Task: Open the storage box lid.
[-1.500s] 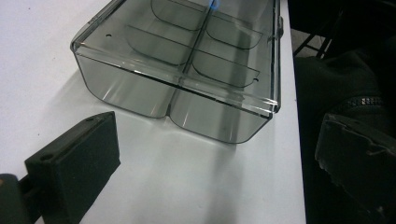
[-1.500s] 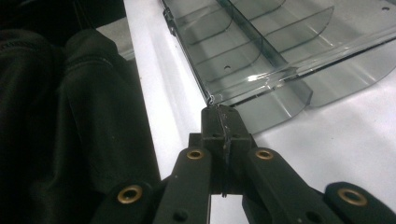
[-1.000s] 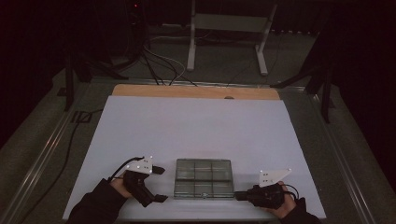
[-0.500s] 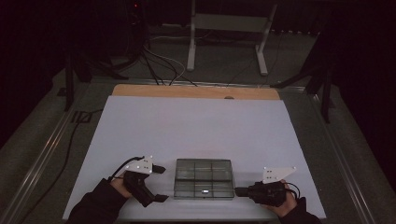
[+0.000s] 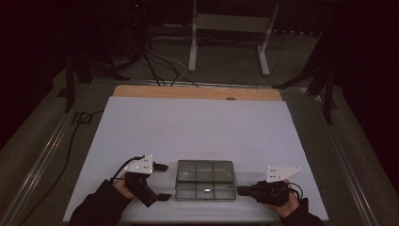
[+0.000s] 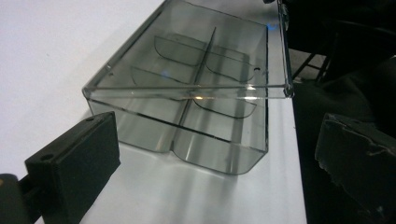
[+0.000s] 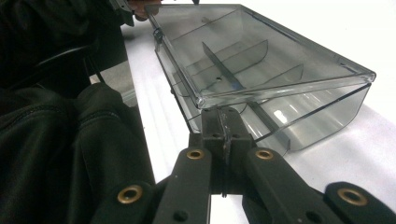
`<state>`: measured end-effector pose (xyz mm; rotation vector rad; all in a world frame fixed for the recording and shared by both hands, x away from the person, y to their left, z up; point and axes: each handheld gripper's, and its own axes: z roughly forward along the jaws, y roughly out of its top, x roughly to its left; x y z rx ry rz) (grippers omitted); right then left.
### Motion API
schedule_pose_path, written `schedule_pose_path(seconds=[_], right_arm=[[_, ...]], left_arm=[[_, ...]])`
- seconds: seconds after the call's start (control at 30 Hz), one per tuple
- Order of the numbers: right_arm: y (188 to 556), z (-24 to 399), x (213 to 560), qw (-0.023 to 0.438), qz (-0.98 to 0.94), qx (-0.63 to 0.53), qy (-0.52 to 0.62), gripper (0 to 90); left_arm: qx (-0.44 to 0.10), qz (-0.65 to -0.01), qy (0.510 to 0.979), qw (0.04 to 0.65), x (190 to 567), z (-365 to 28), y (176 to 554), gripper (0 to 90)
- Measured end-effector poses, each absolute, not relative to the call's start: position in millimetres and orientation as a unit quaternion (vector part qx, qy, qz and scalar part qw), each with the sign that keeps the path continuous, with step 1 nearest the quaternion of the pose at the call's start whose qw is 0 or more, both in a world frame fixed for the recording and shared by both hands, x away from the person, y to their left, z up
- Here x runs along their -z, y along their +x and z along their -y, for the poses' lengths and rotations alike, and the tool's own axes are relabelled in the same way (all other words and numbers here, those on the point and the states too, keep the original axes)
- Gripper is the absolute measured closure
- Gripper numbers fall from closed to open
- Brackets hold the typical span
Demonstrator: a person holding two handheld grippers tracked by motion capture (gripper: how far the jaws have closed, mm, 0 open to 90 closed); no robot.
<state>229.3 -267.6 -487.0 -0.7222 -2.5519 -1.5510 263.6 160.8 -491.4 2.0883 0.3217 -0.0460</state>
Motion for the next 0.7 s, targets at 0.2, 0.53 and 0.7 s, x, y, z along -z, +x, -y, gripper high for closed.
schedule_pose_path(seconds=[0.2,0.53,0.7], right_arm=[[230.5,268.2,485.0,0.033,0.827,0.509,-0.238,90.0],[232.6,268.7,481.4,0.030,0.820,0.516,-0.244,90.0],[233.5,268.9,479.6,0.026,0.819,0.517,-0.248,90.0]], left_arm=[[-0.003,-0.130,0.862,0.489,485.9,-160.8,262.7,3.0],[-0.013,-0.125,0.869,0.478,485.6,-158.6,266.1,6.4],[-0.019,-0.122,0.874,0.471,485.0,-155.6,265.5,7.6]])
